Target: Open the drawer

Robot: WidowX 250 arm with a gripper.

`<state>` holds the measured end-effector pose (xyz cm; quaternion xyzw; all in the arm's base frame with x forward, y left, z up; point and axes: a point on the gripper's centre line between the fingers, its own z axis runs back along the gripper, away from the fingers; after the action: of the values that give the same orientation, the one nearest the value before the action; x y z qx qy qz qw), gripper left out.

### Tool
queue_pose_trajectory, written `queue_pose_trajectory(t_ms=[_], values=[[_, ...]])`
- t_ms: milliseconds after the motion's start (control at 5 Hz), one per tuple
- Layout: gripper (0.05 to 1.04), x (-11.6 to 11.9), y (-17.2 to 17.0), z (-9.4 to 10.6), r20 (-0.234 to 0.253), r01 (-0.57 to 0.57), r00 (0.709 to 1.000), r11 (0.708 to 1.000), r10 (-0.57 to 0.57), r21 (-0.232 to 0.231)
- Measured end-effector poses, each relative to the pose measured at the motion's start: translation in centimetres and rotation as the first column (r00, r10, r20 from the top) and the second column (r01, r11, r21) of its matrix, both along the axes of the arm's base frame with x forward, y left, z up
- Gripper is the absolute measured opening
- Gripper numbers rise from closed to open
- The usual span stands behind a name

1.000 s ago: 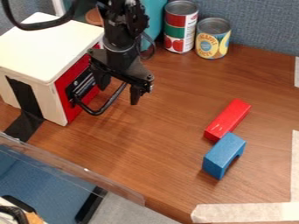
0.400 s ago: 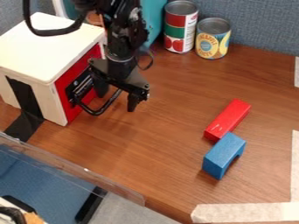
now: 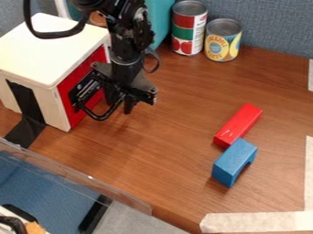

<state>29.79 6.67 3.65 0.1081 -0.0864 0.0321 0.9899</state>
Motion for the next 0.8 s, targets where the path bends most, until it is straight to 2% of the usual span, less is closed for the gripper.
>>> queue_pose_trajectory(t_ms=[200,400,800], values=[[0.154,-0.5,-0.3,-0.1,-0.004,0.0,1.0,1.0,0.0,-0.009],[0.101,-1.3,-1.7,0.0,-0.011,0.041,0.999,0.999,-0.041,-0.018],[0.101,-1.8,-3.7,0.7,0.013,0.029,1.0,0.997,-0.028,-0.074]])
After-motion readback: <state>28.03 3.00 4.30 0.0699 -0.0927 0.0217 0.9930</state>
